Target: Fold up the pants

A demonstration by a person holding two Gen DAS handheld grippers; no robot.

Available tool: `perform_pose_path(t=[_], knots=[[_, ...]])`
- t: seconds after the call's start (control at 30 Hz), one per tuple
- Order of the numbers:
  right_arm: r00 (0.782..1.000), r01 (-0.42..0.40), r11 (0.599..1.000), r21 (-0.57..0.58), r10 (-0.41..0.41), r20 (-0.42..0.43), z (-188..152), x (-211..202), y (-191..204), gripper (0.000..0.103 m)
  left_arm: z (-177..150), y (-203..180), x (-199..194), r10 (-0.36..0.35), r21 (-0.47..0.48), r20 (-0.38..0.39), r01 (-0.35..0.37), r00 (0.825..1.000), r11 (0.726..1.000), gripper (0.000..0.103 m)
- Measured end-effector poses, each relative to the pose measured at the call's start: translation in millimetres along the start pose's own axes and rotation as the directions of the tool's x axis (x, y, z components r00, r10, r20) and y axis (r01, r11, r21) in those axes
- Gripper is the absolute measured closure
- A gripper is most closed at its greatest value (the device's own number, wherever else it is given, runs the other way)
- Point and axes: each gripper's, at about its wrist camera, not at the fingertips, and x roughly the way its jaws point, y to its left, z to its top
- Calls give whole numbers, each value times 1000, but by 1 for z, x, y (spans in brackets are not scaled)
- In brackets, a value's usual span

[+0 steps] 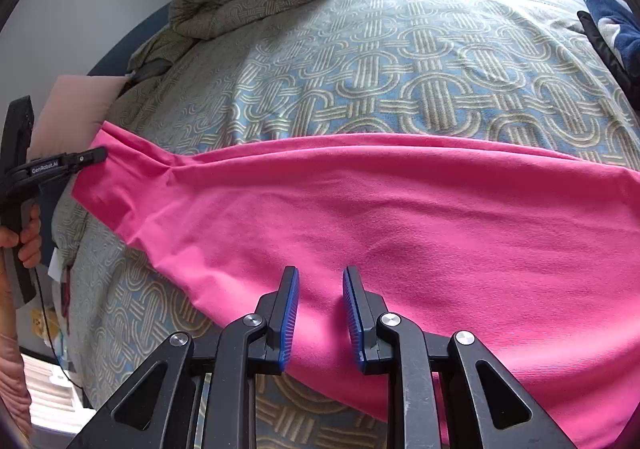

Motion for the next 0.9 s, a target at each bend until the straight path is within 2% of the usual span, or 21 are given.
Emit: perform_pose_path(t=[0.2, 0.33, 0.43, 0.5, 0.57, 0.63, 0.67, 0.7, 0.8, 0.83, 0.9], knots=[[998, -13, 1000, 13, 12, 56, -7, -33, -26, 80, 0, -98, 8, -73, 95, -62, 78, 995, 992, 97], [996, -12, 998, 61, 6, 90, -15, -52, -52, 79, -9, -171, 26, -151, 145, -110, 166, 982, 975, 97], [995, -9, 995, 95, -1, 104, -23, -63, -71, 79, -17, -218, 48, -174, 159, -147, 197, 974, 967, 97], [995, -6, 994, 109, -6, 105, -27, -68, -80, 79, -23, -241, 65, -210, 153, -188, 240, 960, 959, 95], [994, 0, 993, 120, -13, 108, -32, -72, -88, 79, -28, -252, 74, -282, 122, -224, 314, 933, 942, 91], [994, -4, 992, 126, -10, 111, -37, -76, -93, 79, -31, -252, 69, -343, 83, -237, 370, 909, 925, 89], [994, -5, 992, 125, -9, 111, -40, -77, -96, 79, -30, -250, 61, -358, 80, -224, 383, 907, 920, 83], [994, -6, 992, 125, -8, 110, -41, -77, -97, 78, -30, -246, 52, -351, 88, -201, 374, 915, 923, 73], [994, -24, 991, 133, 10, 108, -41, -77, -99, 73, -32, -220, 21, -270, 138, -84, 279, 959, 950, 56], [994, -31, 990, 136, 16, 109, -40, -76, -99, 71, -35, -206, 11, -231, 146, -47, 235, 972, 961, 55], [993, -52, 989, 136, 37, 109, -37, -75, -96, 67, -42, -177, 3, -164, 141, -10, 163, 986, 976, 55]])
